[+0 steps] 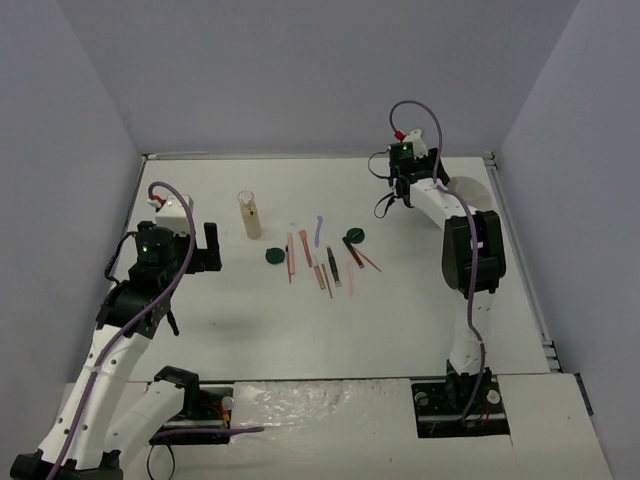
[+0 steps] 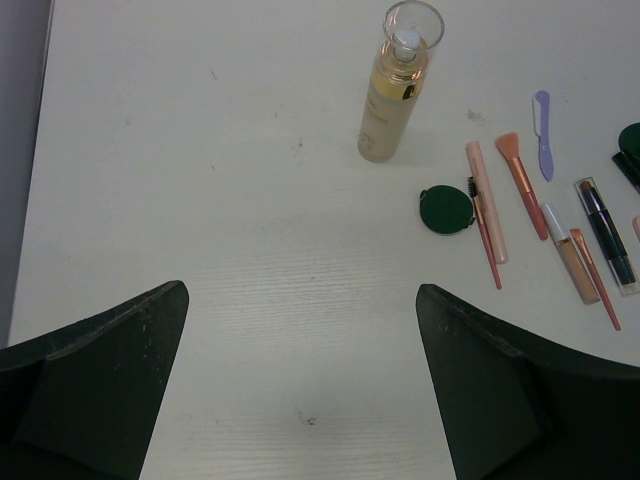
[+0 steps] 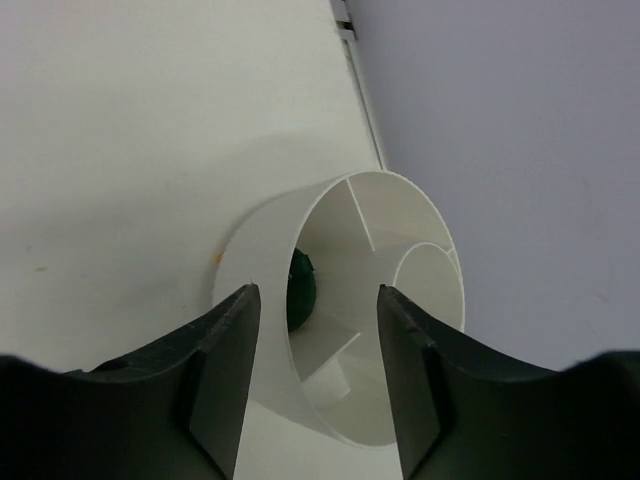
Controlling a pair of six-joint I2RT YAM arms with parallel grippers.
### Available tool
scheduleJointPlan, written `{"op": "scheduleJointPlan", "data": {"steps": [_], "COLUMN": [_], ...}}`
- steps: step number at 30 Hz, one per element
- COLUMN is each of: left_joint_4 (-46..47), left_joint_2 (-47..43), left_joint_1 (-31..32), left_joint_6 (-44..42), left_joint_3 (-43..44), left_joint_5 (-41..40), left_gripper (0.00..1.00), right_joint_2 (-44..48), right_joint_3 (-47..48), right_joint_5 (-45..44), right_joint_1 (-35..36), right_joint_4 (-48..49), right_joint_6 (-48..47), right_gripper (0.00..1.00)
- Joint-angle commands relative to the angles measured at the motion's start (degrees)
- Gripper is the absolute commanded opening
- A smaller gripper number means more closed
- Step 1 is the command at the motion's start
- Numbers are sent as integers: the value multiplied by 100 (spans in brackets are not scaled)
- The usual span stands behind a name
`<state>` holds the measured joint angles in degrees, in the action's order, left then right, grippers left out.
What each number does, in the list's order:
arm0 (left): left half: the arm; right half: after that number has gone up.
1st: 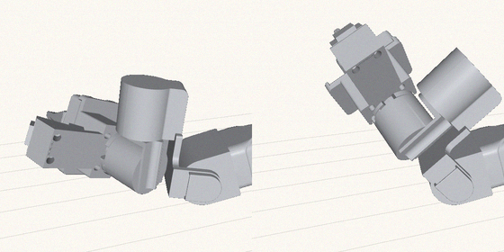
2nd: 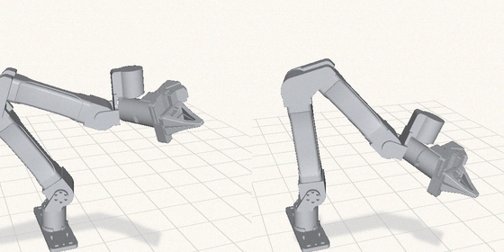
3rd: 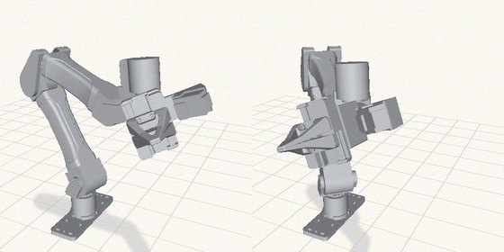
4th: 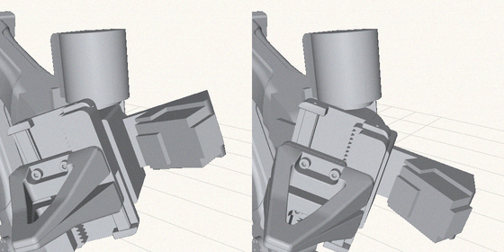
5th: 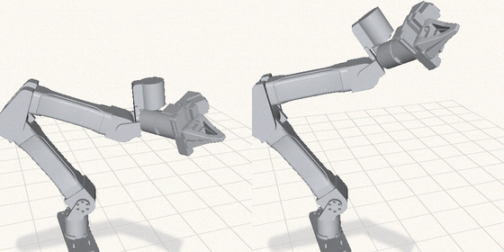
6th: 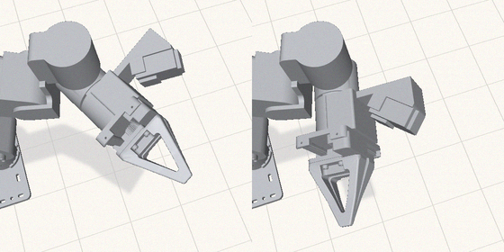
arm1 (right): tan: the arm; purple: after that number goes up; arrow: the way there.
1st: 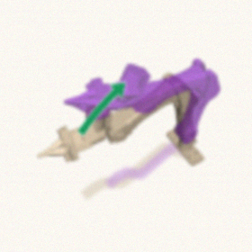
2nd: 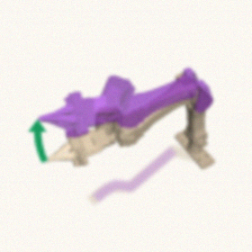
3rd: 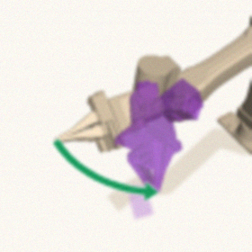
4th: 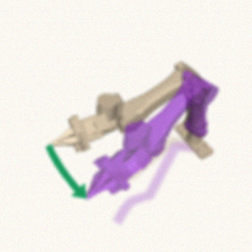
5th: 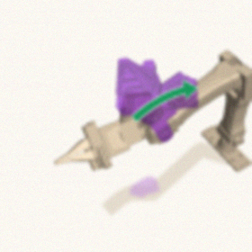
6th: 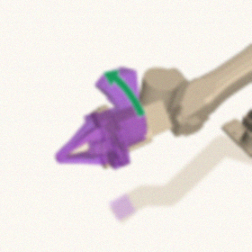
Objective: Organize the makeup
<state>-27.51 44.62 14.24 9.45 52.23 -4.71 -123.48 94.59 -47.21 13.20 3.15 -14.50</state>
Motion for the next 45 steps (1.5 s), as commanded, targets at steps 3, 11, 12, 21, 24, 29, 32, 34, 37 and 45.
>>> {"op": "scheduleJointPlan", "data": {"steps": [3,11,12,21,24,29,32,34,37,45], "left_joint_4": [387,372,369,326,322,325,325,323,317,317], "left_joint_2": [21,82,94,169,182,188,190,181,170,164], "left_joint_1": [26,26,26,17,0,-9,-9,-18,-18,-27], "left_joint_6": [22,7,7,3,1,13,19,21,17,24], "left_joint_3": [156,165,168,199,200,200,200,202,204,209], "left_joint_5": [67,87,93,127,128,154,161,163,163,172], "left_gripper": [97,97,97,97,97,97,97,97,97,97], "right_joint_2": [1758,1706,1604,818,510,293,218,188,125,-7], "right_joint_3": [-294,-816,-840,-670,-535,-657,-728,-751,-792,-854], "right_joint_5": [2970,6462,6735,8260,8386,8374,8336,8331,8297,8298], "right_joint_1": [42,51,51,50,51,42,42,42,29,-16], "right_joint_4": [-297,-482,-482,-599,-833,-923,-937,-939,-939,-939], "right_joint_6": [759,1338,1353,1183,1083,996,937,901,864,820], "right_gripper": [60,64,64,57,56,55,55,54,54,50]}}
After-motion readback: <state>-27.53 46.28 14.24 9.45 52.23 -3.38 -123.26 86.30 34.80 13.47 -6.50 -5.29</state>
